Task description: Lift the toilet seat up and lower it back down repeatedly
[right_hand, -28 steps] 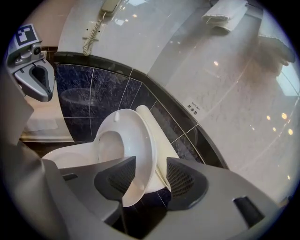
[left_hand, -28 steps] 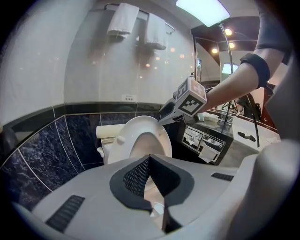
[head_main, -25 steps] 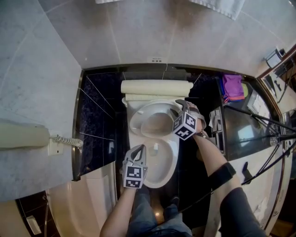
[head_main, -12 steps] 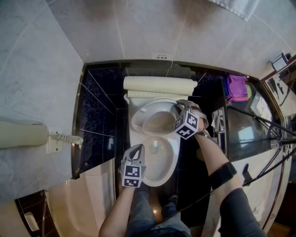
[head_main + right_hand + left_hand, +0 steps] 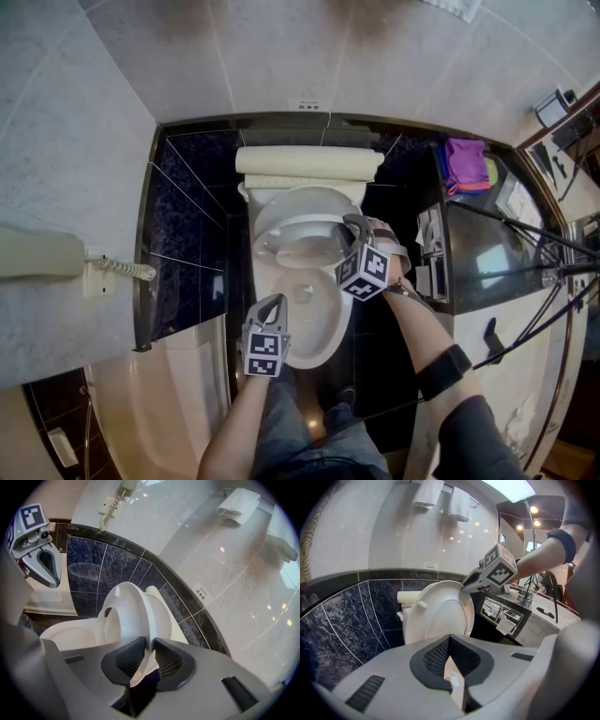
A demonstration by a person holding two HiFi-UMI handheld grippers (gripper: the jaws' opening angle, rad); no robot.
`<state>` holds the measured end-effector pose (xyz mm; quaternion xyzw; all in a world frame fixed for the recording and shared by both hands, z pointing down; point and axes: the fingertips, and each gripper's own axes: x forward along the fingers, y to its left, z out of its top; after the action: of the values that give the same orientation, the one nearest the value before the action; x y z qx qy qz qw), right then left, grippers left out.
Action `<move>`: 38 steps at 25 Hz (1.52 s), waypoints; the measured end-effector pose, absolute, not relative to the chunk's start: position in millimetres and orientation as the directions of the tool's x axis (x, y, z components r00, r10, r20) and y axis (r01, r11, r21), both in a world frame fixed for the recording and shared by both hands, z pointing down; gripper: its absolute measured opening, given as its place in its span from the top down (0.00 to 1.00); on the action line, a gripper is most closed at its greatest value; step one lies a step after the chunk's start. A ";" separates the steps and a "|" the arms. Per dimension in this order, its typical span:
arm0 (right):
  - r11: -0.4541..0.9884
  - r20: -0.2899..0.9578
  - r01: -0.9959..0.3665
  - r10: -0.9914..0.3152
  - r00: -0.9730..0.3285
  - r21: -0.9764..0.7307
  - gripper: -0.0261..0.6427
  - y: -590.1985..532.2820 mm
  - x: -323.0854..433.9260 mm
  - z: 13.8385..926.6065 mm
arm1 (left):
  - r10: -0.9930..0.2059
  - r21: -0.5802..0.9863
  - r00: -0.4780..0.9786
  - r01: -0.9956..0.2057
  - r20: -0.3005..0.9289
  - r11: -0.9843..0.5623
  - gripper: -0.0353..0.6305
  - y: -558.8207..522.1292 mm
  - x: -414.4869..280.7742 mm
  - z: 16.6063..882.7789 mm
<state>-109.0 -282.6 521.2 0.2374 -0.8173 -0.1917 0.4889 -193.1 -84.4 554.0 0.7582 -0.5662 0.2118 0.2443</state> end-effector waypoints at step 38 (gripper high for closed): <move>0.847 0.726 0.022 -0.442 -0.528 0.532 0.94 46.4 -17.6 611.5 | -0.702 0.154 0.209 -0.978 0.681 -0.142 0.95 60.9 -123.8 651.5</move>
<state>-17.6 46.4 611.5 0.1250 -0.8383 -0.2470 0.4697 -123.8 60.9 651.5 0.7188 -0.5843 0.2327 0.2962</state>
